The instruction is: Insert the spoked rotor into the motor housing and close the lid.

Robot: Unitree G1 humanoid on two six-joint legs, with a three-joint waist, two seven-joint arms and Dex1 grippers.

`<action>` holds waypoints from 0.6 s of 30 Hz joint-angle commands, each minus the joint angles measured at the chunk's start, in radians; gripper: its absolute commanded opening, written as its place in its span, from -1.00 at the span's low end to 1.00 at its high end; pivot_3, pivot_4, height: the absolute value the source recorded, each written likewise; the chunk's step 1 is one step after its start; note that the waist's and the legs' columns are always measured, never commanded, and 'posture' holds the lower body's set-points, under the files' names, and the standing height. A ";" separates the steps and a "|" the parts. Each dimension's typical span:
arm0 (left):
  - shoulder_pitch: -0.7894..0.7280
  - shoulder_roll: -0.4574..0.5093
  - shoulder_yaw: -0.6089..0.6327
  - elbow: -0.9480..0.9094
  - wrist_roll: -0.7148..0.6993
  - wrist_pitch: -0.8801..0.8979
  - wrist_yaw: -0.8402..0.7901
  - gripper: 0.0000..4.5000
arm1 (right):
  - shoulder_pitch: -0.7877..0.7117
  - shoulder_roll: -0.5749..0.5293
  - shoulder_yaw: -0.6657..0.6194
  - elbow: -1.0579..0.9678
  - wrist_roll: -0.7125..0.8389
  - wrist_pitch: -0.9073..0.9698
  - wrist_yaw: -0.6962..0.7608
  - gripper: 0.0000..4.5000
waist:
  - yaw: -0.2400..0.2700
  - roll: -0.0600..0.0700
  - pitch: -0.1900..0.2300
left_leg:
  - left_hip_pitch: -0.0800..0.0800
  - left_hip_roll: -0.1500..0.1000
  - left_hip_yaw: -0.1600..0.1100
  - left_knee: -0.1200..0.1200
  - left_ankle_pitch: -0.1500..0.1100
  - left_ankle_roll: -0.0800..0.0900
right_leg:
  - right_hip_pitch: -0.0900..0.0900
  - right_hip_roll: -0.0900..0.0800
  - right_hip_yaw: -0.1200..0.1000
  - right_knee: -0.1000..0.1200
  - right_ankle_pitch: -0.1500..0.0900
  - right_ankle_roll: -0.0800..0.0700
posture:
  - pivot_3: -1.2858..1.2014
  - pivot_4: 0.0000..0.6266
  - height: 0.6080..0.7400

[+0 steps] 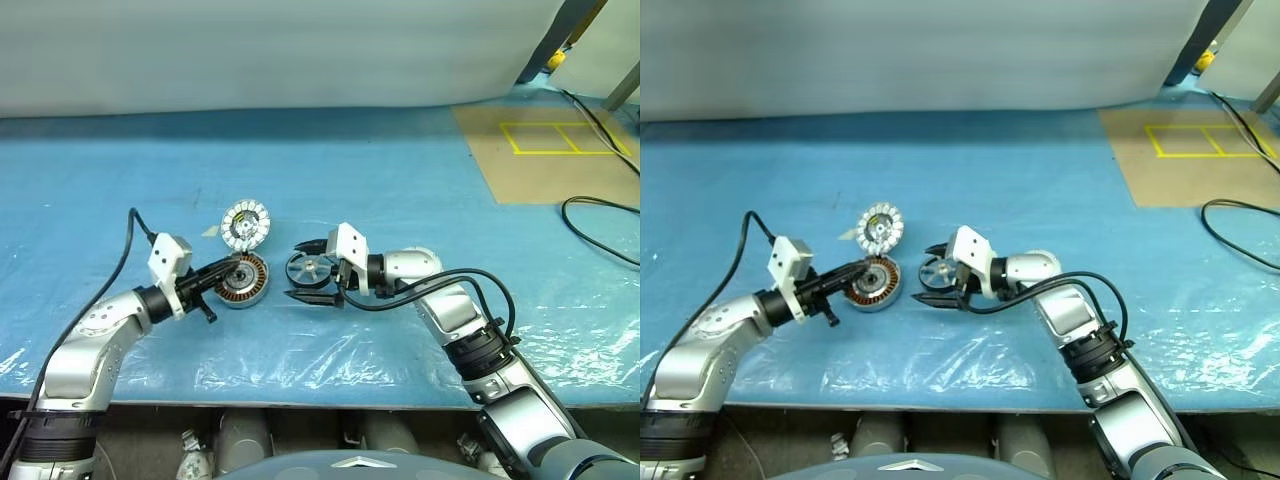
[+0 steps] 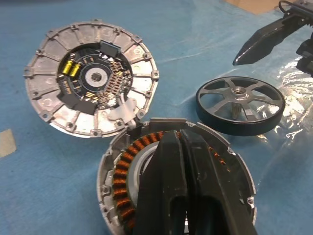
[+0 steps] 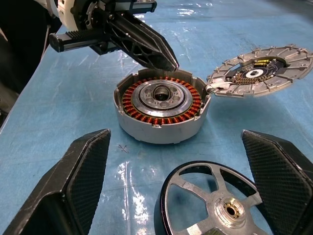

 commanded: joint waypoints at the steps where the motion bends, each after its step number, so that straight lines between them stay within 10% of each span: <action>1: -0.023 0.000 -0.010 -0.058 0.006 0.021 0.033 -0.99 | -0.006 0.005 -0.005 -0.013 0.003 -0.021 -0.001 1.00 | -0.001 0.000 0.000 | 0.000 0.000 0.000 0.000 0.000 0.000 | 0.000 0.000 0.000 0.000 0.000 0.000 | 0.03 -0.52 1.00; 18: 0.014 0.038 -0.049 -0.023 0.097 0.001 0.019 -0.99 | -0.009 0.006 -0.003 -0.006 -0.002 -0.030 -0.002 1.00 | -0.001 0.000 0.000 | 0.000 0.000 0.000 0.000 0.000 0.000 | 0.000 0.000 0.000 0.000 0.000 0.000 | 0.03 -0.52 1.00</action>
